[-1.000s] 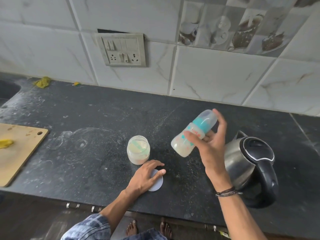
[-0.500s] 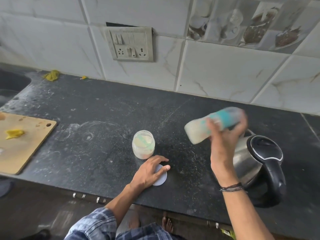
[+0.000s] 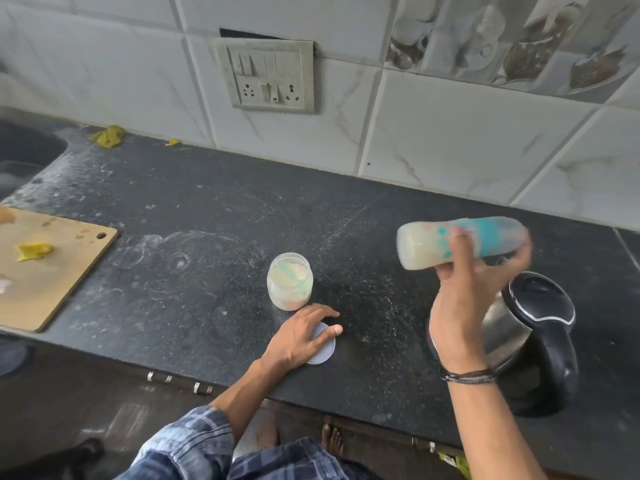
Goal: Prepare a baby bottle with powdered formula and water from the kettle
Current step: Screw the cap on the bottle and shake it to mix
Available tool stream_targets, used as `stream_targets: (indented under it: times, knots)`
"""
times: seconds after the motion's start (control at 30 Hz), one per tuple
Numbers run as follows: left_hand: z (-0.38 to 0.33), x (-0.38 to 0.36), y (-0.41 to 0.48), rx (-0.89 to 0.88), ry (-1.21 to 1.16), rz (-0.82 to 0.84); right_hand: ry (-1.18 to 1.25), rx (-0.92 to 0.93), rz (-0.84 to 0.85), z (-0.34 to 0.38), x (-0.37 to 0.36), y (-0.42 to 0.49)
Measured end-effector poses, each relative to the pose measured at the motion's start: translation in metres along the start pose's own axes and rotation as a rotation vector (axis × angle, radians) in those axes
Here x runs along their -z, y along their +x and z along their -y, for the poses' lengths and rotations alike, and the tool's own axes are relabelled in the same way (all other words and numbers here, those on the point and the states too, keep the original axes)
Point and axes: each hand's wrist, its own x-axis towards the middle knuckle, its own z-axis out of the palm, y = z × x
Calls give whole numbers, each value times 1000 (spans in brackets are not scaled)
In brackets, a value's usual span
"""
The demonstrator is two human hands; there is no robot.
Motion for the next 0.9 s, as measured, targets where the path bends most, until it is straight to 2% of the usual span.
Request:
stream_targets:
  times: [0.1,0.23,0.37,0.4,0.5,0.63,0.77,0.8,0.9]
  knots:
    - [4,1,-2,-11,8,-8,-156,-50,176,-8,5,-6]
    - [0,0,1,3,12,-2,-3,6,-1,-8,2,-1]
    - [4,0,-2,-12,13,-10,-220,-55,248,-15,3,-6]
    - [4,1,-1,-12,12,1,-188,-35,229,-12,3,-5]
    - [1,0,0,-5,16,-2,-15,-16,27,-9,-2,3]
    - [4,0,-2,-21,17,-7,-189,-74,224,-16,-3,-3]
    - [1,1,1,-11,15,2,25,-15,-16,-12,-6,1]
    - [1,1,1,-12,15,-4,0,-22,4,-13,-9,-2]
    - [3,2,-1,-26,10,2,-227,-86,232,-21,-3,-12]
